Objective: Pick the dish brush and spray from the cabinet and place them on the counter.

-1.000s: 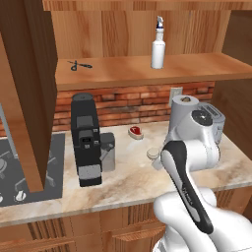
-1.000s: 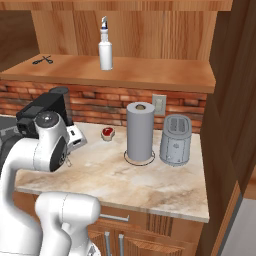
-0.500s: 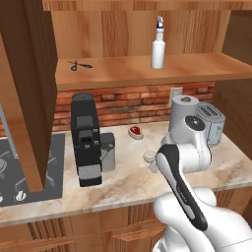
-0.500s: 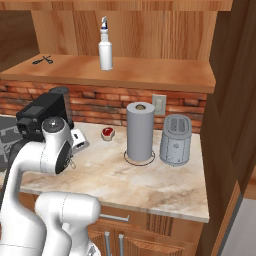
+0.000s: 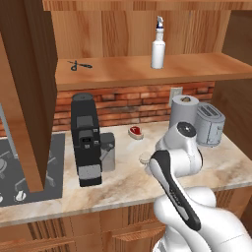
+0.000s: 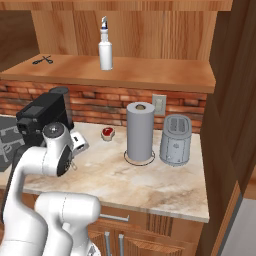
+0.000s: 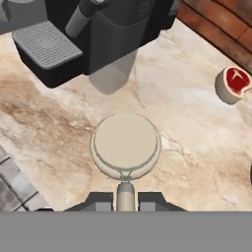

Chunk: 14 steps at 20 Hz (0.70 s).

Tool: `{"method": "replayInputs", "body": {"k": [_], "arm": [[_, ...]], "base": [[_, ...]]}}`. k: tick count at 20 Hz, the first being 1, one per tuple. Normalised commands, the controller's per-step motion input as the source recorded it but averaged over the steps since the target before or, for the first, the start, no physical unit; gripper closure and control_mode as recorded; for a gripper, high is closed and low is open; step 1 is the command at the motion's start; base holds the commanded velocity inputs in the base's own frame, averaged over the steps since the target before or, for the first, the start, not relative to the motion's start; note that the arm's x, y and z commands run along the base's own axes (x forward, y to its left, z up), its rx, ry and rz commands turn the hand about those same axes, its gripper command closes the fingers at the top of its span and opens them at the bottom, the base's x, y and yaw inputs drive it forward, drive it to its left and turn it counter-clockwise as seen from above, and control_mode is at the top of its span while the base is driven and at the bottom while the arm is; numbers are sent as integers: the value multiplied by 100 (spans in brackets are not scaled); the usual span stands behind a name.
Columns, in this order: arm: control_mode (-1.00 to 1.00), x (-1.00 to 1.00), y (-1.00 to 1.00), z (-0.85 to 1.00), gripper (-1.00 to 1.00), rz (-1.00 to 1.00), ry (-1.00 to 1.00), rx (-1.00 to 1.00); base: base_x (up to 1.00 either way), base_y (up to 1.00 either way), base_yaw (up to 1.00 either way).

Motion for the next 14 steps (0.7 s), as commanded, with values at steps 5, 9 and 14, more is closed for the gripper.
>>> {"method": "replayInputs", "body": {"k": [5, 9, 14], "arm": [[-100, 5, 0, -68, 100, 0, -20, 1], [-100, 7, 1, -72, 100, 0, -19, 2], [-100, 10, 2, -74, 100, 0, -18, 2]], "base": [[0, 0, 0], [0, 0, 0], [0, 0, 0]]}}
